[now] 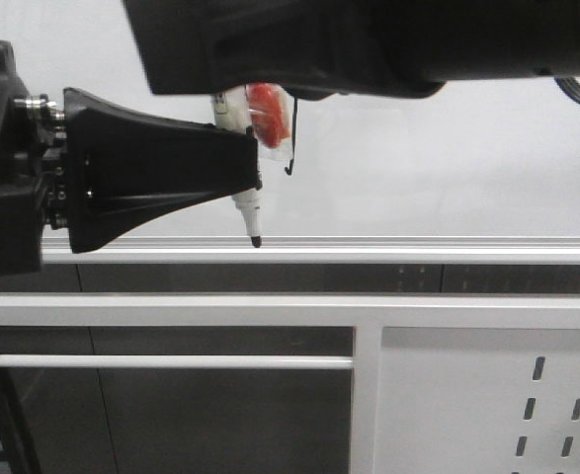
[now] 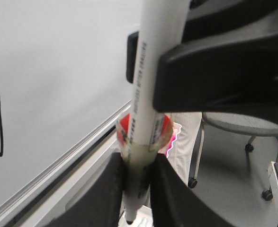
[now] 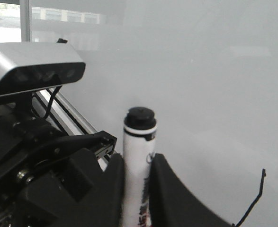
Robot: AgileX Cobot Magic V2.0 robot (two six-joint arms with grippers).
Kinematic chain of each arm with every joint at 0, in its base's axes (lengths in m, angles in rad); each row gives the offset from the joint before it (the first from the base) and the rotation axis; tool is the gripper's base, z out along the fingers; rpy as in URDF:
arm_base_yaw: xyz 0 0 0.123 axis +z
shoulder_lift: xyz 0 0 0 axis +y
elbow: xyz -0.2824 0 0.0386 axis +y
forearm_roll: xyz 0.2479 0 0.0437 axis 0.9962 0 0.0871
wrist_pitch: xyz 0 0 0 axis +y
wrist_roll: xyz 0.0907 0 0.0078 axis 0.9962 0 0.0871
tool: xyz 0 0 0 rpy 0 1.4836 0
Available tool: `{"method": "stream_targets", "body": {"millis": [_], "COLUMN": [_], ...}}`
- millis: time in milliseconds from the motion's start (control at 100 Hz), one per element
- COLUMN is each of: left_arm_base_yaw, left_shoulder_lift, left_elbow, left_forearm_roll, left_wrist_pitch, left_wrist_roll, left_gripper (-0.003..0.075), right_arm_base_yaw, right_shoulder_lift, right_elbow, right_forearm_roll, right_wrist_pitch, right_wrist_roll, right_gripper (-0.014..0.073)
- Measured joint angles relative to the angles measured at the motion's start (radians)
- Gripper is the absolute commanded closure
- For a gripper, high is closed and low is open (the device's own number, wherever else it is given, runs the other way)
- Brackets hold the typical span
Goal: Write number 1 on whiteboard
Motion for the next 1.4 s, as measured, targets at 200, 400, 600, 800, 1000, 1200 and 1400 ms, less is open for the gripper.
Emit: {"method": "stream_targets", "body": {"millis": [200,400,600,800,1000,1200,1400], "left_arm_base_yaw": [0.0,0.0,0.0,-0.001,-0.003,-0.003,-0.003], "left_shoulder_lift": [0.0,0.0,0.0,0.0,0.0,0.0,0.0], "left_elbow": [0.0,0.0,0.0,0.0,0.0,0.0,0.002], "left_forearm_roll": [0.002,0.0,-0.003,-0.008,-0.076,-0.088,-0.104], "left_wrist_pitch": [-0.002,-0.004,-0.004,-0.005,0.008,0.01,0.01], "left_wrist_roll": [-0.006,-0.006,-0.006,-0.006,-0.019,-0.021,-0.011], "left_gripper": [0.0738,0.0738,0.0738,0.0738,0.0738,0.0738,0.0738], "right_arm_base_yaw": [0.0,-0.002,-0.002,-0.002,-0.002,-0.002,-0.002], "right_shoulder_lift": [0.0,0.0,0.0,0.0,0.0,0.0,-0.002], "right_elbow": [-0.004,-0.004,-0.004,-0.004,-0.004,-0.004,-0.004], "right_forearm_roll": [0.0,0.0,-0.001,-0.002,-0.013,-0.015,-0.015], "right_wrist_pitch": [0.0,0.0,0.0,0.0,-0.009,-0.042,-0.051], "right_wrist_roll": [0.002,0.002,0.002,0.002,-0.008,-0.01,-0.014], "right_gripper": [0.0673,0.0673,0.0664,0.04,0.0068,0.0057,0.0057]}}
